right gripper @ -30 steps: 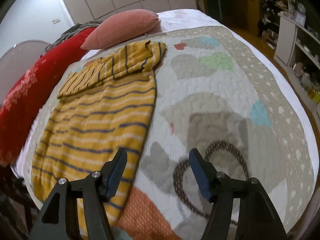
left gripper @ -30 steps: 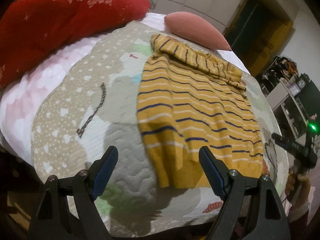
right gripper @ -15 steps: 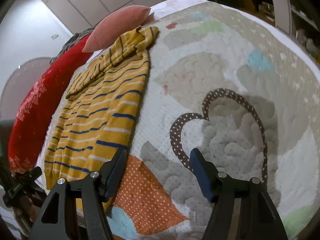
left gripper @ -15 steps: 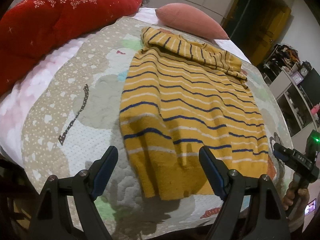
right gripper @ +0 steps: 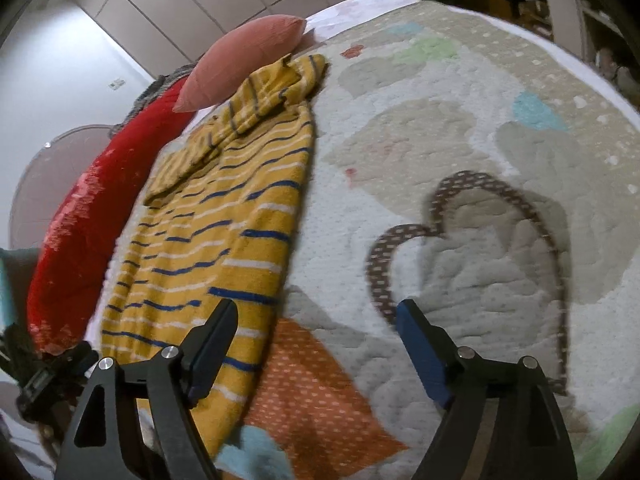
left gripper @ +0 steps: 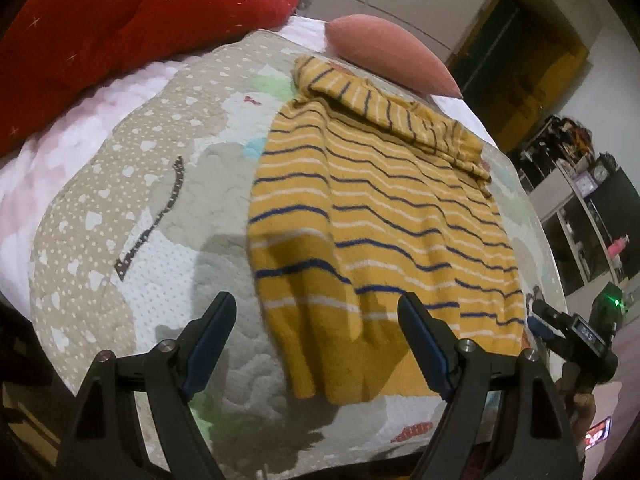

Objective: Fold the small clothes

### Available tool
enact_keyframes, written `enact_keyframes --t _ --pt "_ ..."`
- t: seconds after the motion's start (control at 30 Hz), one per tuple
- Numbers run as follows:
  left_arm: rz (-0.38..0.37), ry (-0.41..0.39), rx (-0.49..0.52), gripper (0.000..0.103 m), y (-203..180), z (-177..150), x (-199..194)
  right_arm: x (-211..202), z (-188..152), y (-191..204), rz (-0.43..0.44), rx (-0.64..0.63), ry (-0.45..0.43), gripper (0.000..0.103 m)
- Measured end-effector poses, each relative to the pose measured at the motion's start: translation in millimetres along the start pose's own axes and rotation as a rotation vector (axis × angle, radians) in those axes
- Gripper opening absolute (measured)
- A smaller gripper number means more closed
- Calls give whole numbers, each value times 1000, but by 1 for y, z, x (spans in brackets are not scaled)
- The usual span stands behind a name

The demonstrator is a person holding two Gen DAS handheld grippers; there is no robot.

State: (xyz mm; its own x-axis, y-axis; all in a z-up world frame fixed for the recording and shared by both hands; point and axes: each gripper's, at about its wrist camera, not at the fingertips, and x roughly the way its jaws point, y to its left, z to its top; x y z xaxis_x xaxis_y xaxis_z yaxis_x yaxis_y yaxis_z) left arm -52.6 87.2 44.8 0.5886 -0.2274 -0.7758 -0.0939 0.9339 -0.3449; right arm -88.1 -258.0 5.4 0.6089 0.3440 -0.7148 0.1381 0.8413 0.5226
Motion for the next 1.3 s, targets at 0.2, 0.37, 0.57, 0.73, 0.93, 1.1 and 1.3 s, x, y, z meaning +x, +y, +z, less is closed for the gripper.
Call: enact_keyframes --t 0.2,0.37,0.57,0.73,0.93,1.1,1.3 --pt "2 18 -51 82 20 6 10 15 1 10 111 31 26 87" --pt "-12 30 -77 82 31 12 20 25 3 20 139 32 33 89" --pt "-88 52 -93 89 32 23 35 33 5 23 150 19 35 94" --pt "-210 93 -142 91 30 33 48 38 8 24 175 28 27 97" --pt "-320 113 -200 84 27 39 48 47 20 19 292 110 41 98" --pt "-306 59 -236 72 40 37 28 55 18 32 334 87 68 98" --pt "-321 79 -292 73 57 33 28 55 4 47 344 32 98 98"
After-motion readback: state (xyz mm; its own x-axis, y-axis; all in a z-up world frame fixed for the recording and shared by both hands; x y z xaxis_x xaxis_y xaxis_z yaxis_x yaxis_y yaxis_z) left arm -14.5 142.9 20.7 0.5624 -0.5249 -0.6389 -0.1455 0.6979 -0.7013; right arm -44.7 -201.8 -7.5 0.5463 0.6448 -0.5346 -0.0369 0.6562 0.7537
